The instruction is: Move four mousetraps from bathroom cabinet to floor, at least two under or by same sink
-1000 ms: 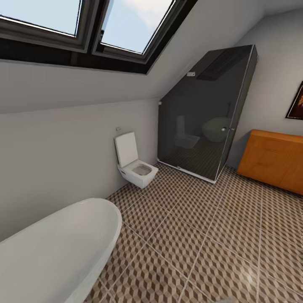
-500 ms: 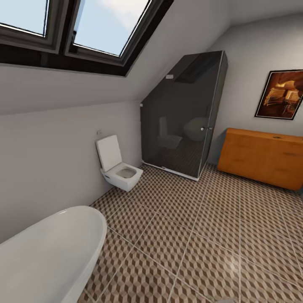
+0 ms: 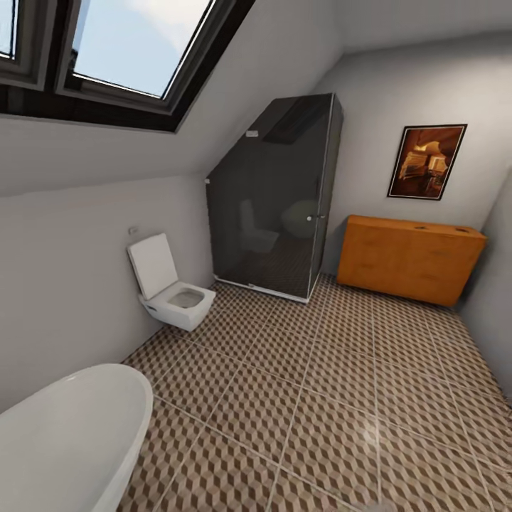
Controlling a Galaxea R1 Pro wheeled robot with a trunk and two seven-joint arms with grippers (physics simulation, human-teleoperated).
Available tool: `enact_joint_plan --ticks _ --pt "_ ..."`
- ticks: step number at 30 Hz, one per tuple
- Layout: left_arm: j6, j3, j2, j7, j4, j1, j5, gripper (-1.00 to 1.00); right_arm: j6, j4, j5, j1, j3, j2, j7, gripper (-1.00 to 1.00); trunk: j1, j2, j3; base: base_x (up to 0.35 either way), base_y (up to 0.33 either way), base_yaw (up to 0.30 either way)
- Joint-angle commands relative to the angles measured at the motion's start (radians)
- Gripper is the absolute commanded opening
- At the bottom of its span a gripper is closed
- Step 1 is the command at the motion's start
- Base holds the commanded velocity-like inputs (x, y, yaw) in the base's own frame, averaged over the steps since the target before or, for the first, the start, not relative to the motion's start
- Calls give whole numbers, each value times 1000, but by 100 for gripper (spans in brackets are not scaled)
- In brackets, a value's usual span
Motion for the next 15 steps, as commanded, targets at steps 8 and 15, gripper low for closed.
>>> enact_joint_plan --ticks 8,15 --pt "-4 -6 0 0 2 -1 6 100 -1 0 -6 -1 9 1 -2 100 1 -2 2 0 0 -188" --pt "-4 -6 0 0 2 -1 6 100 -1 0 -3 -1 10 2 -2 100 1 -2 0 0 0 -38"
